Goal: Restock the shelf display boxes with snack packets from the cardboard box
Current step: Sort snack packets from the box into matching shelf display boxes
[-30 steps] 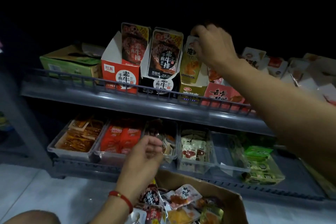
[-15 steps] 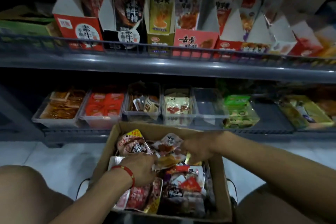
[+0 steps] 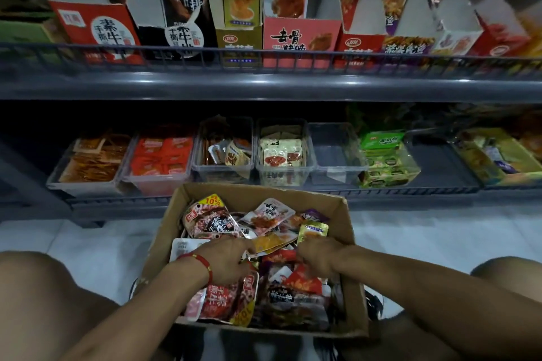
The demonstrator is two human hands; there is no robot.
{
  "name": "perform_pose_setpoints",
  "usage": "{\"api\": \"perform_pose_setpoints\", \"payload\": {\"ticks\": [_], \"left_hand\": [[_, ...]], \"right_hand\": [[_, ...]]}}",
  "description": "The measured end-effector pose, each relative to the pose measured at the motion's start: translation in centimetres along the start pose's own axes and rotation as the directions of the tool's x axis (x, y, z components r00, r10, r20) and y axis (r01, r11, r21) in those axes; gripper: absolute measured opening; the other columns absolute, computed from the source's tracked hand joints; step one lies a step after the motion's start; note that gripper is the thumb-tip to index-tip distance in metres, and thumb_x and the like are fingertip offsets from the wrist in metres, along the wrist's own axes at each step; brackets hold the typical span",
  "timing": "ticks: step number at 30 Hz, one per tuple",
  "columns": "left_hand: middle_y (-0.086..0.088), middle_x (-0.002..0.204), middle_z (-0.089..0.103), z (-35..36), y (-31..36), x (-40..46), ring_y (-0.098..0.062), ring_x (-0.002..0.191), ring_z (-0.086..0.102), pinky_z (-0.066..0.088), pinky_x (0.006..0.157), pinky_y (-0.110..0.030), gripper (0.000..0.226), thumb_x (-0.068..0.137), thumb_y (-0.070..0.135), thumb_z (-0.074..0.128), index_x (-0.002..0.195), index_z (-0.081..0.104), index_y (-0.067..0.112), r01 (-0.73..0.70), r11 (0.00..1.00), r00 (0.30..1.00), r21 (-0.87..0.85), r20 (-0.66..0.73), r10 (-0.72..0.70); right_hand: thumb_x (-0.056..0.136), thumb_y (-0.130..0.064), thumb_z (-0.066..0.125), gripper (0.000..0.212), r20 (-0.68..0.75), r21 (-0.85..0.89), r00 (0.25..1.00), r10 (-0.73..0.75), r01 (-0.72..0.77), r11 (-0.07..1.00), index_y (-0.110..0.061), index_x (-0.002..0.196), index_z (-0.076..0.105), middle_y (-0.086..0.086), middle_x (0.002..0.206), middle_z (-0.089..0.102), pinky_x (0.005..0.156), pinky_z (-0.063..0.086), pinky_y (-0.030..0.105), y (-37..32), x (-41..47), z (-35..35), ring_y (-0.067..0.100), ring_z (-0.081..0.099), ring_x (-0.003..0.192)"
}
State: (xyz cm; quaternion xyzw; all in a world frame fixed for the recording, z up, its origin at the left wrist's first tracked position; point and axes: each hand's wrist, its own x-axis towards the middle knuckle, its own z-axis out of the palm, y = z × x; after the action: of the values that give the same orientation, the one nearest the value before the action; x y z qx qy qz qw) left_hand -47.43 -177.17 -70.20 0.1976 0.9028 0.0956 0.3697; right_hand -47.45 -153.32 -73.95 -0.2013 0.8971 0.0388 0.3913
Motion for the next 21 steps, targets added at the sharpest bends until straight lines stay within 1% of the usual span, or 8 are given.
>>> {"api": "perform_pose_setpoints", "payload": {"ticks": [3,6,9,11,14,17,19,21], "left_hand": [[-0.007,0.127,0.066,-0.1,0.1,0.4,-0.025,0.11,0.064,0.053,0.092,-0.036,0.042,0.098,0.037,0.057,0.139,0.053,0.029,-0.012,0.999,0.998,-0.049,-0.067,0.009],[-0.004,0.131,0.065,-0.3,0.2,0.7,-0.021,0.111,0.067,0.053,0.085,-0.028,0.048,0.099,0.034,0.06,0.145,0.048,0.031,-0.033,0.985,0.991,-0.168,-0.13,0.011],[0.005,0.15,0.048,-0.6,0.5,0.7,-0.019,0.131,0.055,0.048,0.097,-0.025,0.075,0.093,0.038,0.071,0.156,0.029,0.034,-0.106,0.922,0.979,-0.372,-0.203,0.03],[0.018,0.144,0.042,-0.8,0.9,0.5,-0.019,0.128,0.055,0.047,0.1,-0.024,0.085,0.089,0.04,0.076,0.157,0.025,0.04,-0.158,0.845,0.975,-0.511,-0.215,0.052],[0.018,0.134,0.056,-1.2,1.6,0.6,-0.007,0.118,0.058,0.051,0.099,-0.025,0.059,0.092,0.036,0.074,0.144,0.047,0.043,-0.246,0.724,0.954,-0.645,-0.293,0.063],[0.009,0.101,0.074,-1.5,1.7,1.0,-0.005,0.091,0.068,0.058,0.083,-0.03,0.018,0.096,0.028,0.069,0.114,0.069,0.03,-0.271,0.647,0.925,-0.713,-0.378,-0.029],[0.002,0.094,0.075,-1.7,1.5,0.9,-0.011,0.085,0.069,0.059,0.078,-0.033,0.011,0.094,0.027,0.072,0.105,0.07,0.027,-0.236,0.613,0.93,-0.754,-0.359,-0.084],[-0.003,0.102,0.075,-1.8,1.2,0.9,-0.016,0.093,0.07,0.06,0.084,-0.036,0.022,0.09,0.026,0.077,0.11,0.067,0.027,-0.166,0.621,0.945,-0.766,-0.303,-0.121]], "right_hand": [[0.097,-0.033,0.066,0.022,-0.111,0.174,0.994,0.023,-0.003,0.985,-0.02,0.114,0.065,0.003,0.117,0.064,0.082,0.05,0.031,0.3,-1.3,-2.8,0.019,0.06,0.098],[0.096,-0.036,0.067,0.005,-0.192,0.283,0.981,0.031,0.025,0.959,-0.034,0.097,0.063,-0.007,0.106,0.063,0.081,0.05,0.029,1.3,-2.5,-5.0,0.014,0.061,0.098],[0.098,-0.034,0.065,0.014,-0.258,0.341,0.966,-0.005,0.096,0.935,-0.04,0.086,0.061,-0.017,0.093,0.064,0.076,0.049,0.024,2.3,-3.9,-6.5,0.007,0.062,0.091],[0.098,-0.033,0.065,0.013,-0.331,0.412,0.943,-0.042,0.184,0.893,-0.04,0.088,0.065,-0.016,0.095,0.068,0.072,0.048,0.02,2.7,-4.9,-7.4,0.003,0.062,0.089],[0.098,-0.029,0.067,0.01,-0.433,0.507,0.901,-0.029,0.27,0.819,-0.026,0.1,0.076,-0.009,0.102,0.071,0.072,0.05,0.011,3.3,-5.5,-7.8,0.003,0.065,0.093],[0.097,-0.025,0.069,0.016,-0.568,0.499,0.823,0.013,0.332,0.801,-0.023,0.109,0.079,-0.013,0.107,0.071,0.079,0.052,0.012,3.3,-5.3,-7.6,0.004,0.065,0.102],[0.097,-0.023,0.068,0.018,-0.658,0.441,0.753,0.021,0.363,0.821,-0.027,0.111,0.079,-0.014,0.118,0.069,0.091,0.051,0.017,3.0,-5.3,-7.6,0.0,0.059,0.109],[0.099,-0.021,0.066,0.018,-0.708,0.422,0.705,0.045,0.371,0.827,-0.028,0.107,0.079,-0.016,0.113,0.071,0.09,0.05,0.015,3.0,-5.7,-7.9,-0.001,0.061,0.106]]}}
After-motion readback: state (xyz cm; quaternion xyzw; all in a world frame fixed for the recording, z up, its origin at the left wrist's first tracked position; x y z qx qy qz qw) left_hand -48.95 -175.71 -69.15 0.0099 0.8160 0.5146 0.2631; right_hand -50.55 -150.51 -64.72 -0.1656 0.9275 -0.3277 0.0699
